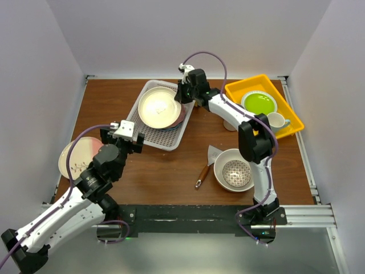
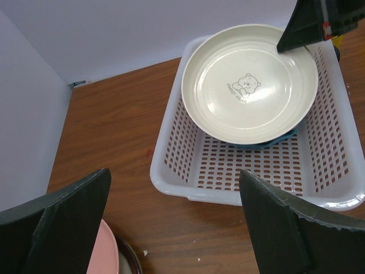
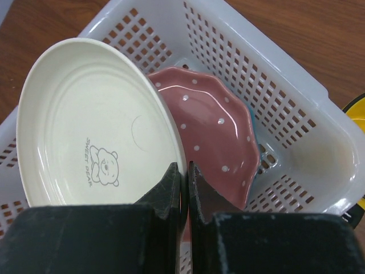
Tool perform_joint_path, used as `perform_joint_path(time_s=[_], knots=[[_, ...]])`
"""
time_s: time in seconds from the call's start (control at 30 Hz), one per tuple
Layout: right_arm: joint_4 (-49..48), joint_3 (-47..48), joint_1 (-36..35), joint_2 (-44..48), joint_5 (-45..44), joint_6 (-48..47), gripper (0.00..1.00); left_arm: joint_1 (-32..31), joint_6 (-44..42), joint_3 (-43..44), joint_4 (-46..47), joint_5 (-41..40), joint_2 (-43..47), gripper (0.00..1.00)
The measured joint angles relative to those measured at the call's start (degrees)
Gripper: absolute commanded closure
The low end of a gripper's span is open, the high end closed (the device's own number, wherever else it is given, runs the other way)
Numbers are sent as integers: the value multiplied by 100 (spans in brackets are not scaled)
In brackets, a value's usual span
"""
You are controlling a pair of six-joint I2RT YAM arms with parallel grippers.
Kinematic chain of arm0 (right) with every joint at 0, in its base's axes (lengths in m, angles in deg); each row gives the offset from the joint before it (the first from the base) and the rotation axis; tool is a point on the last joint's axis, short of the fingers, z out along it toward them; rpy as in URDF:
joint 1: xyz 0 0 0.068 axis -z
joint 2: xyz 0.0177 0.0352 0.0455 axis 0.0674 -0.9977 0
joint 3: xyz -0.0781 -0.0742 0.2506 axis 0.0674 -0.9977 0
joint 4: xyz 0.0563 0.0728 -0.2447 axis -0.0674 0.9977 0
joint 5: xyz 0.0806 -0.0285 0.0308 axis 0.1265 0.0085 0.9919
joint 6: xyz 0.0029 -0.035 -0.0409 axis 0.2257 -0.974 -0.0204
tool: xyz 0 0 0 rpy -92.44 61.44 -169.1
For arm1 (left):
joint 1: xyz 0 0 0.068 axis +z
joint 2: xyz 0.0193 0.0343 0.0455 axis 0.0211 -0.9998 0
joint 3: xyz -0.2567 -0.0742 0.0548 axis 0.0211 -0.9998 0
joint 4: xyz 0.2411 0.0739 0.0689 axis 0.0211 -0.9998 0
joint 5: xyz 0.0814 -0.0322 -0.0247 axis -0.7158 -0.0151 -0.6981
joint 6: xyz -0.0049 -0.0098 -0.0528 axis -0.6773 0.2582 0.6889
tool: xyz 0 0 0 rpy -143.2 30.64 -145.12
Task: Place the mixed dishes into the plastic bin
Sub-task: Place the plate in the plastic bin.
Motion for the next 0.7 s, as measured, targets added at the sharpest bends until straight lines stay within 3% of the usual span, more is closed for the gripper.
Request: perform_joint_path(time_s=[0.3,0.7], knots=[[166,358,7,-503,-391,-9,93,0,-81,-39,76,-133,-7,0],[149,560,4,-662,-610,-48,78,0,-81,-48,76,-138,-4,0]])
